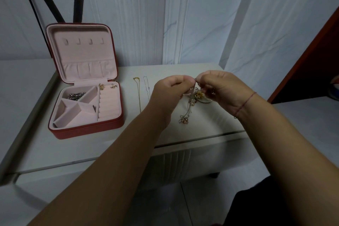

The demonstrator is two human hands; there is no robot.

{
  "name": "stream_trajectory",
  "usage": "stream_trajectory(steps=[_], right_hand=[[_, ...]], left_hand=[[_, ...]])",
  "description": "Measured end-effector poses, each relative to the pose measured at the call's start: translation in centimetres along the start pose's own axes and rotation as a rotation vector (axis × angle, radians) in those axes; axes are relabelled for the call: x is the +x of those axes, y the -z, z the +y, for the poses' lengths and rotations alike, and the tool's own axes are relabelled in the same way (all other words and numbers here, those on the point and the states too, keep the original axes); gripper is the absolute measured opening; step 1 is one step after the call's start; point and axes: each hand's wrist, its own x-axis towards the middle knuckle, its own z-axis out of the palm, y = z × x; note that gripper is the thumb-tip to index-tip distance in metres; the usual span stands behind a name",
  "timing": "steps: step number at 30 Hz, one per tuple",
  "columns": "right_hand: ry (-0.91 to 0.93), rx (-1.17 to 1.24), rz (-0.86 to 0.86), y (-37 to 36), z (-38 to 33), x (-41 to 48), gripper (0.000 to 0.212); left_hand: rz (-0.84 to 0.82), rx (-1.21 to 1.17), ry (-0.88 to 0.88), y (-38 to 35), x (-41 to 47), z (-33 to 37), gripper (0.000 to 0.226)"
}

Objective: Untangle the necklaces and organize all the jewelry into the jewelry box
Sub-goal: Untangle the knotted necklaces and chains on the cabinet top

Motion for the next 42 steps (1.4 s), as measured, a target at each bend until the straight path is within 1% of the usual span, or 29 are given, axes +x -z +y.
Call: stream_trajectory(steps=[1,3,5,8,11,15,19,25,28,32,37,40,42], right_hand=[[0.013,-0.017,-0.008,0.1,0.0,0.0,0.016],[0.056,-0.085,-0.032,0.2,0.1,-0.2,0.011],[0.105,-0.209,-0.054,0.3,0.1,-0.3,0.005],[0.150,-0.296,-0.073,0.3,0.0,-0.5,0.007],[0.148,-0.238,-0.046,0.2,-0.2,-0.5,0.008],[0.114,-0.134,-0.052,0.1,-0.1,-0.3,0.019],[0.082,-0.133,-0.060,0.2,-0.1,-0.3,0.018],[0.032,-0.106,-0.067,0.5,-0.1,-0.1,0.020],[0.006,-0.091,-0.084,0.6,-0.1,-0.1,0.019],[-0.013,-0.072,-0.109,0.6,-0.1,-0.2,0.018],[0.002,-0.095,-0.089,0.8,-0.1,-0.1,0.017],[0.026,-0.156,-0.087,0.9,-0.1,-0.2,0.018],[0.042,-0.182,-0.097,0.9,0.0,-0.2,0.016]], left_hand=[[0.004,0.010,-0.001,0.0,0.0,0.1,0.007],[0.016,-0.001,0.014,-0.2,0.0,0.1,0.012],[0.024,-0.059,0.058,-0.4,0.1,0.1,0.016],[-0.037,-0.183,0.153,-0.6,0.1,0.0,0.021],[-0.111,-0.209,0.200,-0.8,0.0,-0.1,0.026],[-0.127,-0.176,0.166,-1.1,-0.1,0.1,0.027],[-0.034,0.098,-0.009,-0.8,0.0,0.0,0.024],[0.034,0.119,-0.056,-0.3,0.1,-0.3,0.019],[0.044,0.140,-0.026,-0.1,0.2,-0.3,0.023],[0.026,0.100,0.036,-0.3,0.2,-0.2,0.027],[-0.010,0.039,0.097,-0.2,0.2,-0.3,0.022],[-0.032,0.014,0.113,-0.1,0.1,-0.1,0.011],[-0.046,0.025,0.114,-0.3,0.1,-0.1,0.015]])
